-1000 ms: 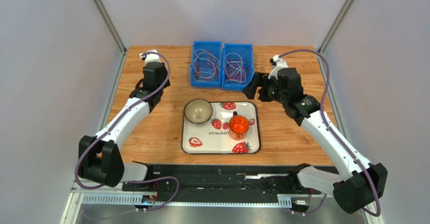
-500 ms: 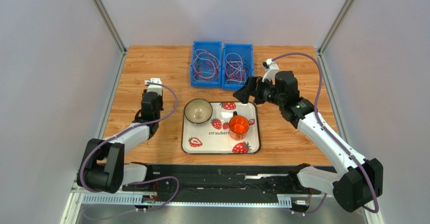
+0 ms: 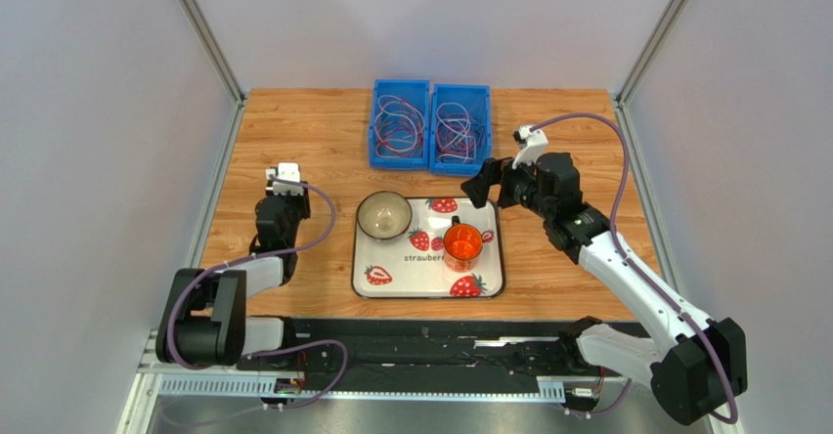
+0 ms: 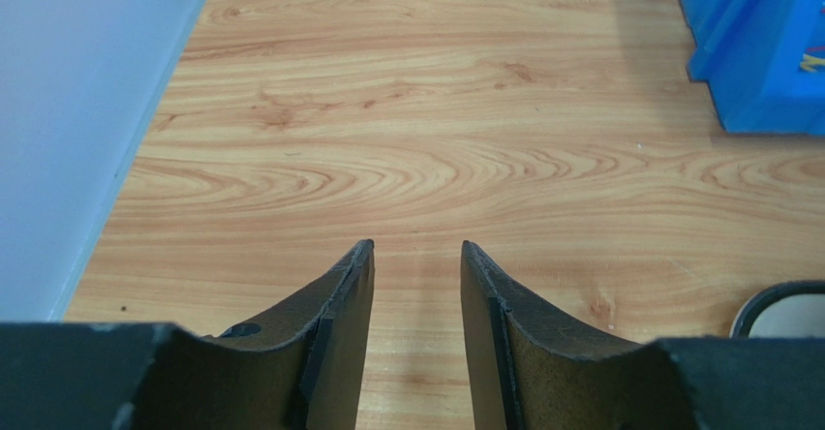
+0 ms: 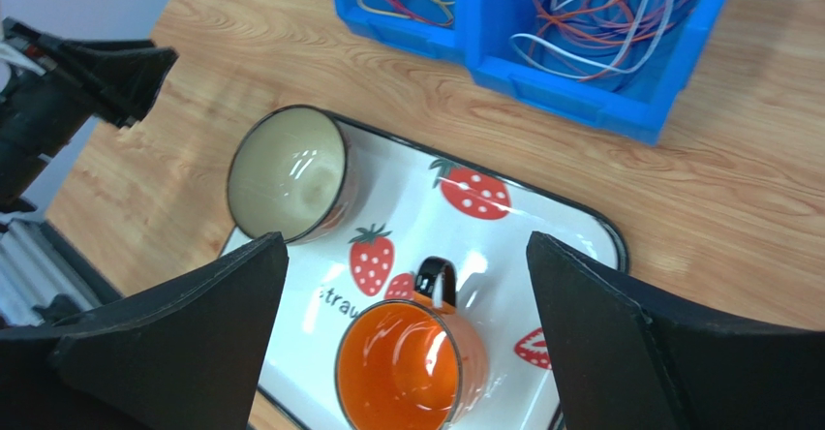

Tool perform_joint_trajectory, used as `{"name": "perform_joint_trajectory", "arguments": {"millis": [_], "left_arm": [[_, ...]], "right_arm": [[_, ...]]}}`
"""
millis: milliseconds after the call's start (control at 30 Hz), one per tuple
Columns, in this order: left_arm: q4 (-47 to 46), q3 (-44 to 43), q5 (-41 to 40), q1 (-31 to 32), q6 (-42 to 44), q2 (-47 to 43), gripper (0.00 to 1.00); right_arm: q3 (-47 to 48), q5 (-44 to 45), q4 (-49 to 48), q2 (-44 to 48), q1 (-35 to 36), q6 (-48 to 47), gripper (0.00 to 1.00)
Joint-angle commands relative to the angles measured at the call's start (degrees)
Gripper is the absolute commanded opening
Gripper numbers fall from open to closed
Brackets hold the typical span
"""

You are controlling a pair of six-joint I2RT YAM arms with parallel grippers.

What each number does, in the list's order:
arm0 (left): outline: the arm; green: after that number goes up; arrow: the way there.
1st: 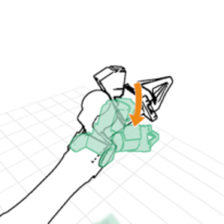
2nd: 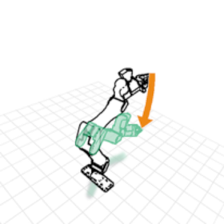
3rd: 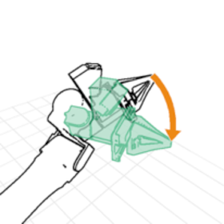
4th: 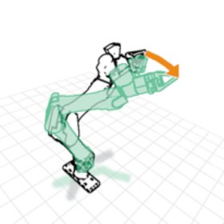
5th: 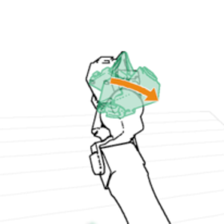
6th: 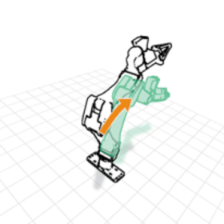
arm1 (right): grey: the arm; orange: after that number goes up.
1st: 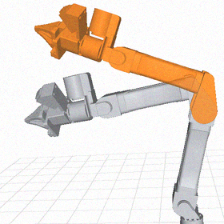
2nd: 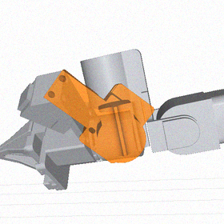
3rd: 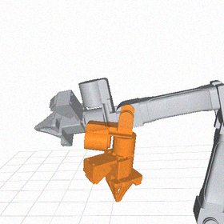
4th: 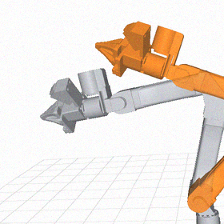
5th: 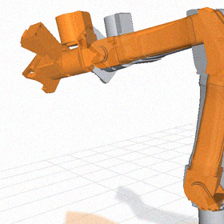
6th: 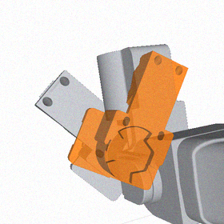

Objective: Untangle the cables
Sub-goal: Reset both arms

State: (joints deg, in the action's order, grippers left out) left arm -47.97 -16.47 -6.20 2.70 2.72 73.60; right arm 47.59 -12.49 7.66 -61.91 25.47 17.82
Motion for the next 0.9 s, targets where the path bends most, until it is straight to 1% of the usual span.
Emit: {"name": "perform_joint_trajectory", "arguments": {"millis": [0,33,67,100,167,200,267,333,367,433,533,567,600,733,767,867], "left_arm": [[-6.1,0.2,4.8,-0.4,-0.6,0.0,0.48],[-9.0,1.5,4.8,-0.4,-0.7,0.8,0.48],[-10.2,1.5,4.2,-0.4,-0.7,1.3,0.94],[-7.2,1.3,3.9,-0.4,-0.9,0.2,0.99],[-6.3,0.7,4.1,-0.5,-0.9,0.1,0.99],[-8.4,1.0,4.2,-0.4,-0.8,0.8,0.99],[-7.8,0.9,4.1,-0.4,-0.8,0.5,0.99],[-7.4,0.9,4.1,-0.4,-0.8,0.5,0.99],[-7.6,0.9,4.1,-0.4,-0.9,0.6,0.99],[-7.6,0.9,4.1,-0.4,-0.8,0.5,0.99],[-7.5,0.9,4.2,-0.4,-0.8,0.5,0.99],[-7.6,0.9,4.1,-0.4,-0.8,0.5,0.99],[-7.6,0.9,4.1,-0.4,-0.8,0.5,0.99],[-7.6,0.9,4.2,-0.4,-0.8,0.5,0.99],[-7.6,0.9,4.1,-0.4,-0.8,0.5,0.99],[-7.6,0.9,4.1,-0.4,-0.8,0.5,0.99]], "right_arm": [[-1.4,11.4,-2.1,2.9,0.2,-3.4,1.0],[-1.3,12.5,-1.3,3.0,0.2,-4.0,1.0],[-1.3,15.5,-0.5,3.2,0.1,-5.8,1.0],[-1.4,19.0,0.8,3.4,0.1,-7.1,1.0],[-2.8,25.7,0.9,3.7,-0.2,-7.2,1.0],[-3.2,26.8,0.6,4.2,-0.5,-7.5,1.0],[-4.3,28.2,-0.3,4.6,-1.7,-10.2,1.0],[-4.8,31.5,-1.2,4.9,-2.1,-12.2,1.0],[-5.1,34.6,-1.2,5.0,-2.2,-13.5,1.0],[-5.7,37.1,-1.6,5.4,-3.1,-13.8,1.0],[-10.2,35.3,-6.6,7.9,-4.7,-17.1,1.0],[-13.5,35.9,-9.0,8.6,-5.0,-17.6,1.0],[-15.4,36.1,-13.2,9.3,-5.5,-20.6,1.0],[-23.2,40.3,-23.3,12.0,-7.9,-23.9,1.0],[-24.8,42.4,-27.8,12.5,-8.1,-24.3,1.0],[-30.2,42.4,-36.5,12.0,-9.5,-25.6,1.0]]}}
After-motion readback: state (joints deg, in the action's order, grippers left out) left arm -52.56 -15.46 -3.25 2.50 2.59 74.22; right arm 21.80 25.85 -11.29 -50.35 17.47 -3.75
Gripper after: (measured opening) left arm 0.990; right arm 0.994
